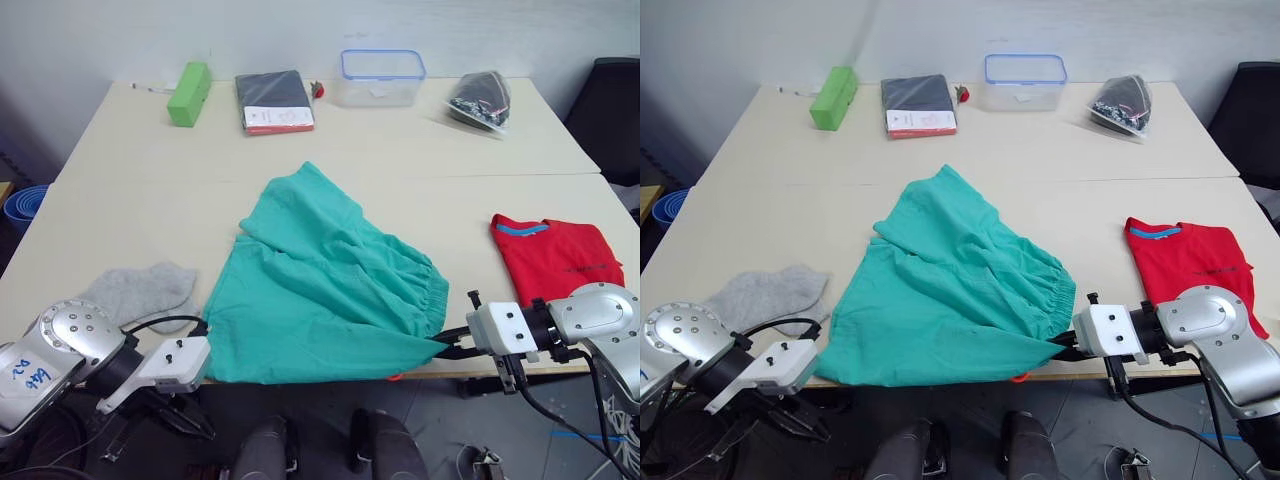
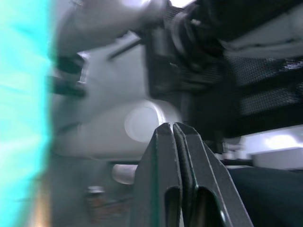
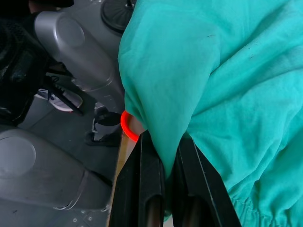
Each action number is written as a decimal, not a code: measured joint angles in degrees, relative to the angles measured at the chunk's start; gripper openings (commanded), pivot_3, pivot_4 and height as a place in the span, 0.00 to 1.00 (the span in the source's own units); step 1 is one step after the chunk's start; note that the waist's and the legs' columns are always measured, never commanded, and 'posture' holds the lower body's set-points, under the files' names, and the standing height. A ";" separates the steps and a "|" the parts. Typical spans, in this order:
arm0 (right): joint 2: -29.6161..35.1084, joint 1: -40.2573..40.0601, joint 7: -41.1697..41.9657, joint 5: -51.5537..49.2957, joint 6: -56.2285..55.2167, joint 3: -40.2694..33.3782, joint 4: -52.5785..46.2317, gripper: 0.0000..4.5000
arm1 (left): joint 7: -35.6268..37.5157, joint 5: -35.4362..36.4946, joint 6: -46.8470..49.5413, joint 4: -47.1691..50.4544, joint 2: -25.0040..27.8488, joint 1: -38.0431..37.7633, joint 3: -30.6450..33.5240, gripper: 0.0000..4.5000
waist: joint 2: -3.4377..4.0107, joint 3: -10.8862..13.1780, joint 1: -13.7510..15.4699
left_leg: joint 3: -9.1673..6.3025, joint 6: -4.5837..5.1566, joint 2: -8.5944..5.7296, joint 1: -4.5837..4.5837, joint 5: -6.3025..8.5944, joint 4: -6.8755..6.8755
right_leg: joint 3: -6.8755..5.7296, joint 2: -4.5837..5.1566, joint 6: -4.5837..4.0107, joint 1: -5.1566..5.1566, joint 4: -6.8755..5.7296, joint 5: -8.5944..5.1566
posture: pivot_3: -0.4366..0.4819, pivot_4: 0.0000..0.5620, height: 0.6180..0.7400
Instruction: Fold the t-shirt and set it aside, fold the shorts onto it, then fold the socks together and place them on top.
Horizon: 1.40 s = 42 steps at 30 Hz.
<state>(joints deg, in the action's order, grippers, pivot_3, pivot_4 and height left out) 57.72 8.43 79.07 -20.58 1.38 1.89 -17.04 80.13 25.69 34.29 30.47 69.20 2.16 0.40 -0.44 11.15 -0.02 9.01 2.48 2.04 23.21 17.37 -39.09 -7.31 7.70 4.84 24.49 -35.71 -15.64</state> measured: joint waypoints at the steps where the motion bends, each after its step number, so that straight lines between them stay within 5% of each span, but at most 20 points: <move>1: -0.36 0.66 -0.28 0.42 -0.18 0.05 0.42 0.00 | -1.86 -1.14 -1.25 -1.05 -1.71 1.86 -0.35 0.08 | 0.00 0.00 0.01 | 0.00 -0.01 0.00 0.01 -0.01 0.00 | -0.01 -0.03 0.00 0.01 -0.01 0.00 | 0.48 0.27 1.00; 3: -0.95 1.77 -0.97 1.18 -0.39 0.13 1.35 0.00 | -4.40 -2.97 -3.73 -3.41 -4.37 4.09 -0.89 0.14 | 0.00 0.00 -0.01 | 0.02 -0.02 0.00 0.01 -0.02 0.00 | -0.03 -0.05 0.00 0.02 -0.03 0.00 | 0.48 0.27 1.00; 13: -1.93 1.30 -3.64 2.34 0.18 0.12 1.57 0.00 | -4.51 -2.19 -8.09 -3.93 -4.93 0.57 1.80 0.81 | -0.01 0.00 -0.16 | 0.16 -0.09 0.11 -0.02 0.05 0.00 | -0.14 -0.09 -0.03 0.07 -0.04 -0.02 | 0.48 0.27 1.00; 20: -2.04 0.83 -4.94 -2.95 7.78 -1.12 0.29 0.00 | -10.09 -11.48 -18.74 -7.48 -7.52 -0.31 0.53 0.81 | 0.00 0.00 -0.07 | 0.12 -0.09 0.15 -0.01 0.07 0.00 | 0.04 -0.03 -0.05 0.09 -0.05 -0.02 | 0.48 0.27 1.00; 28: -2.04 4.63 -6.59 -13.23 22.65 -4.96 0.01 0.00 | -9.96 -12.32 -20.87 -8.76 -8.00 -1.20 0.39 0.81 | 0.00 0.00 -0.17 | 0.11 -0.13 0.22 -0.01 0.12 0.00 | 0.06 -0.03 -0.11 0.09 -0.05 -0.05 | 0.48 0.27 1.00; 42: -2.32 4.73 -7.56 -14.57 26.45 -4.96 -0.72 0.00 | -11.10 -16.59 -25.18 -8.06 -7.95 -5.29 -0.54 0.81 | 0.01 0.00 -0.13 | 0.12 -0.20 0.22 -0.01 0.20 0.01 | 0.07 -0.04 -0.11 0.10 -0.03 -0.05 | 0.48 0.27 1.00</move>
<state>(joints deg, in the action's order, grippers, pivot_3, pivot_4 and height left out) 55.40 13.16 71.50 -35.15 27.84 -3.07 -17.76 69.03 9.10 9.11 22.41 61.25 -3.13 -0.14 -0.43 11.15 -0.15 9.13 2.28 2.26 23.20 17.56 -39.08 -7.24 7.66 4.73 24.59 -35.74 -15.69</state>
